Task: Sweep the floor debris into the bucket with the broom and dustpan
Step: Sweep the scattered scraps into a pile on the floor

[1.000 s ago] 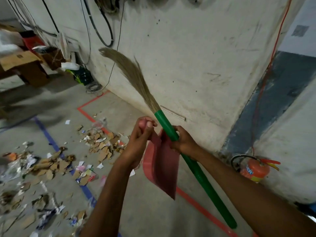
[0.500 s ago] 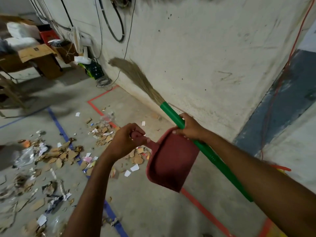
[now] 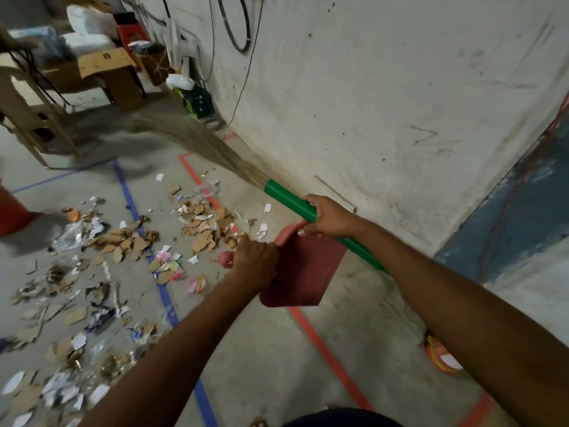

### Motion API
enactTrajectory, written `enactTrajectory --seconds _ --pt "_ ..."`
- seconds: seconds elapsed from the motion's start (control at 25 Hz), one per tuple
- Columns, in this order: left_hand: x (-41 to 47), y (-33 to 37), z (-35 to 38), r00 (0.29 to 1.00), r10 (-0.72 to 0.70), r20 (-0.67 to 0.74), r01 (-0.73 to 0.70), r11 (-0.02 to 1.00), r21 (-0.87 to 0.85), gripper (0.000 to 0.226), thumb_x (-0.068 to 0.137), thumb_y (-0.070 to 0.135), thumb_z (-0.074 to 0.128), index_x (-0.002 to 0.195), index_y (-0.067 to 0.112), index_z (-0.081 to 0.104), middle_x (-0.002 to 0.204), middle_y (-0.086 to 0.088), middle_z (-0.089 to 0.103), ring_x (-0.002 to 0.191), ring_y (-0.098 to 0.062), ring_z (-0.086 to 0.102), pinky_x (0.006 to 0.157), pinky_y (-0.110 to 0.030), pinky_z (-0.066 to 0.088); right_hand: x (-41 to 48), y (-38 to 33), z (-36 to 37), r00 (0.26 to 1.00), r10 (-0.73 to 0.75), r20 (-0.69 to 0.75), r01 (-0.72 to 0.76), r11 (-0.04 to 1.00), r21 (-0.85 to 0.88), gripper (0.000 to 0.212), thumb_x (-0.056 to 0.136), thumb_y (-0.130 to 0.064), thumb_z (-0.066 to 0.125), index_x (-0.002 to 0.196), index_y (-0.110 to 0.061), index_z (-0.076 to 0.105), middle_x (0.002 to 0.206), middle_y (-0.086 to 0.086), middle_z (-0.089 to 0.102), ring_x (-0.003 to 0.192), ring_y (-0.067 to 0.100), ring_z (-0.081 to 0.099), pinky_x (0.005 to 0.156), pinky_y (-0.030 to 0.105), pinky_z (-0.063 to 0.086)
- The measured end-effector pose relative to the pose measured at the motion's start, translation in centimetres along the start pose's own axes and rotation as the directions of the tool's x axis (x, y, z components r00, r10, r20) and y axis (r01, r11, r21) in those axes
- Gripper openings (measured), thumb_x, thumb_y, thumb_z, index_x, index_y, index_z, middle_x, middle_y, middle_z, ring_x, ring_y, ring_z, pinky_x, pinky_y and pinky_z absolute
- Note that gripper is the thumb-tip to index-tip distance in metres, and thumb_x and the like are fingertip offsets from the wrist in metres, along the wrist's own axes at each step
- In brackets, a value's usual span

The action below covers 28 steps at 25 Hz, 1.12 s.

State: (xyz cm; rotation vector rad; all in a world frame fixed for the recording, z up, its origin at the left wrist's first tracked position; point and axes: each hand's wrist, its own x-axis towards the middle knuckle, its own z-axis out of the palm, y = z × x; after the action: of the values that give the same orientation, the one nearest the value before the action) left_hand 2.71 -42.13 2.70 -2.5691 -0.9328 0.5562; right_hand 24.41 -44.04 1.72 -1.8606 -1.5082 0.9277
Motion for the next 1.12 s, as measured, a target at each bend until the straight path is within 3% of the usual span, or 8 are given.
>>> enactTrajectory --seconds 0.16,0.24,0.32,0.4,0.48,0.68,1.0,1.12 --pt "-1.1 0.7 2.4 0.984 -0.176 -0.022 0.162 0.942 -0.295 0.038 0.103 0.043 0.051 0.125 0.012 0.054 0.100 -0.003 0.069 0.090 -0.025 0.071 0.072 -0.034 0.049 -0.7 2.5 -1.2 0.993 0.089 -0.077 -0.084 0.994 0.067 0.054 0.079 -0.012 0.085 0.124 -0.018 0.054 0.090 0.006 0.074 0.056 0.019 0.067 0.046 0.029 0.052" --pt "-1.7 0.5 4.5 0.942 -0.319 0.102 0.324 0.792 -0.517 0.037 0.101 0.048 0.053 0.118 0.016 0.055 0.089 0.001 0.065 0.077 -0.021 0.066 0.066 -0.032 0.047 -1.4 4.4 -0.4 0.983 0.142 -0.120 -0.137 0.989 0.050 0.045 0.084 -0.018 0.081 0.120 -0.020 0.053 0.096 0.002 0.073 0.059 0.017 0.067 0.048 0.029 0.053" --pt "-1.8 0.5 7.2 0.850 -0.371 0.374 0.492 0.306 -0.815 0.039 0.099 0.051 0.057 0.109 0.014 0.060 0.082 0.001 0.068 0.063 -0.017 0.066 0.058 -0.031 0.053 -1.8 6.5 1.2 0.972 0.199 -0.126 -0.203 0.979 -0.017 0.043 0.087 -0.030 0.077 0.120 -0.019 0.051 0.099 0.004 0.069 0.070 0.020 0.067 0.056 0.033 0.057" --pt "-2.2 1.1 10.2 0.755 -0.335 0.564 0.500 -0.263 -0.825 0.043 0.100 0.048 0.060 0.112 0.007 0.063 0.073 -0.007 0.066 0.051 -0.016 0.062 0.049 -0.028 0.051 -2.1 8.1 3.1 0.954 0.274 -0.118 -0.286 0.954 -0.095 0.047 0.089 -0.042 0.072 0.121 -0.016 0.050 0.103 0.008 0.066 0.080 0.025 0.068 0.067 0.039 0.061" --pt "-3.4 2.4 12.5 0.679 -0.313 0.663 0.465 -0.516 -0.720 0.039 0.100 0.040 0.061 0.114 0.003 0.059 0.065 -0.008 0.058 0.046 -0.013 0.054 0.045 -0.024 0.046 -2.5 9.4 5.1 0.935 0.347 -0.066 -0.353 0.926 -0.135 0.047 0.091 -0.042 0.069 0.122 -0.013 0.049 0.103 0.010 0.065 0.076 0.028 0.069 0.065 0.040 0.061" --pt "-11.4 7.0 17.8 0.547 -0.332 0.769 0.404 -0.700 -0.590 0.030 0.101 0.026 0.059 0.119 0.002 0.053 0.069 -0.010 0.055 0.046 -0.014 0.050 0.040 -0.021 0.042 -5.0 12.4 10.7 0.944 0.317 0.093 -0.260 0.887 -0.382 0.038 0.092 -0.032 0.064 0.121 -0.011 0.051 0.096 0.009 0.065 0.074 0.027 0.067 0.063 0.036 0.057" --pt "-29.4 12.6 26.9 0.050 -0.355 0.934 0.166 -0.919 -0.358 0.029 0.094 0.037 0.060 0.095 0.008 0.056 0.080 -0.016 0.065 0.051 -0.023 0.058 0.048 -0.030 0.048 -9.4 8.0 24.4 0.879 0.114 0.464 0.143 0.864 -0.483 0.048 0.086 -0.030 0.068 0.131 -0.026 0.052 0.098 0.006 0.069 0.076 0.023 0.065 0.070 0.036 0.056" --pt "-36.7 15.0 30.1 -0.149 -0.264 0.953 0.049 -0.965 -0.259 0.027 0.099 0.032 0.057 0.101 0.005 0.056 0.079 -0.014 0.067 0.052 -0.022 0.058 0.045 -0.028 0.045 -11.9 5.2 31.3 0.751 0.216 0.624 0.184 0.839 -0.512 0.044 0.083 -0.037 0.069 0.121 -0.033 0.049 0.091 0.005 0.072 0.070 0.025 0.070 0.066 0.039 0.059"
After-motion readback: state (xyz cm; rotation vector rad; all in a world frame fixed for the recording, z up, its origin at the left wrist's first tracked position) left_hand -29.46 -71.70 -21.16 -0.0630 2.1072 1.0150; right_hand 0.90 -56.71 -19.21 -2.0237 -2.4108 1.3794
